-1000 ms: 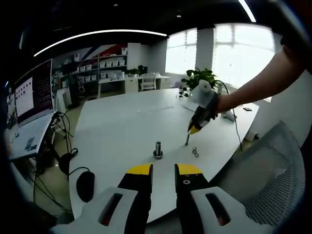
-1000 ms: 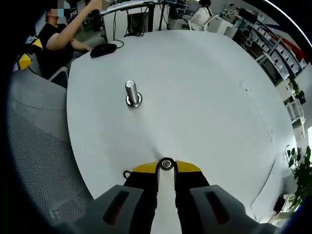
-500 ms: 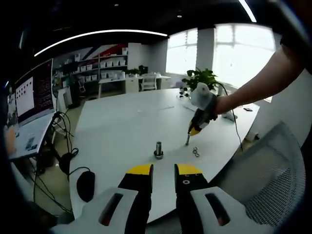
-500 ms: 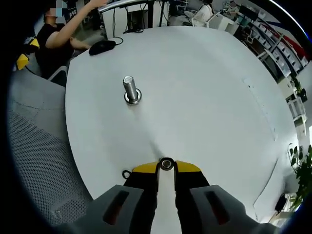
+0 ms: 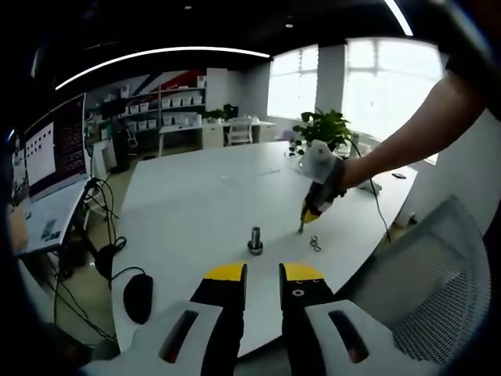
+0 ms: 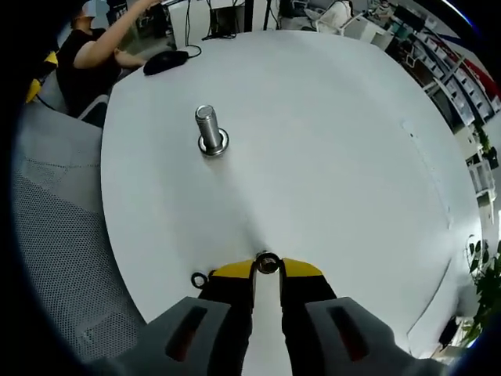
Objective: Place the washer onto the threaded stud by aligning its center hole with the stud, sliding it down to the base, and recovering from edge contact or off-axis alignment until the washer reaches the visible bottom stop.
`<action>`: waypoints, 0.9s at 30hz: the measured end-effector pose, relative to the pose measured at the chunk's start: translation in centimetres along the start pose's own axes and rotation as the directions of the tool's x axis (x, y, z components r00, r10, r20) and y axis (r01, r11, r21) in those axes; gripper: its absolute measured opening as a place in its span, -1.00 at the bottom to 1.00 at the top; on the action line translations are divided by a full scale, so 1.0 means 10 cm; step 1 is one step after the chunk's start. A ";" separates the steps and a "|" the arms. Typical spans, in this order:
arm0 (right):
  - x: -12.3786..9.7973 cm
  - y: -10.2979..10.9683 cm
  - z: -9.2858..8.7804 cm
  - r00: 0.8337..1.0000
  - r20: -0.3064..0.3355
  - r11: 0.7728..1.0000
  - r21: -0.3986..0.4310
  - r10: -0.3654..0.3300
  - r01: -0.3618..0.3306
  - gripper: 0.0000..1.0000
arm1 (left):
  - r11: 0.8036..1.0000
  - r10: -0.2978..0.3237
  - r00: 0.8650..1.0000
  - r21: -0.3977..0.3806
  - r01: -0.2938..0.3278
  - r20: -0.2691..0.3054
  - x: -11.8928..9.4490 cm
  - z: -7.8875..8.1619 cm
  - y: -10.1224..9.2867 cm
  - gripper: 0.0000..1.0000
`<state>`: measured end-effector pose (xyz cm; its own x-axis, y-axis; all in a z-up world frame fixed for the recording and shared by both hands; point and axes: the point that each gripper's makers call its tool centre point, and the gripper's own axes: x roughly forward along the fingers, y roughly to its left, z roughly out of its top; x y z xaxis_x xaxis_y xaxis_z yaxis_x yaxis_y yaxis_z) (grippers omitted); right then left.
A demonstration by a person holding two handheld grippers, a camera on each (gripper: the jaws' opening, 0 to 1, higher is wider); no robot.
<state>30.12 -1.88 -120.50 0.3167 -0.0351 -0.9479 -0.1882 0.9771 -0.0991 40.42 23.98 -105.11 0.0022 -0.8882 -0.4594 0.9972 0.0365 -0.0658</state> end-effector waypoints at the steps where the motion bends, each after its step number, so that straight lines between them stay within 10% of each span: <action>1: 0.02 0.01 -0.02 1.000 -0.012 1.000 0.005 0.006 -0.006 -0.72 | 1.000 0.001 1.000 0.001 -0.001 -0.003 0.00 -0.01 0.00 -0.73; 27: 0.36 -0.02 -0.14 0.996 -0.074 0.999 0.010 0.038 -0.038 -0.68 | 1.000 0.003 1.000 0.002 -0.003 -0.025 0.02 -0.02 -0.02 -0.73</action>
<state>29.96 -2.54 -124.29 0.2393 -0.0132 -0.9709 -0.1906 0.9798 -0.0603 40.21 23.88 -105.39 0.0037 -0.8765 -0.4814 0.9973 0.0386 -0.0626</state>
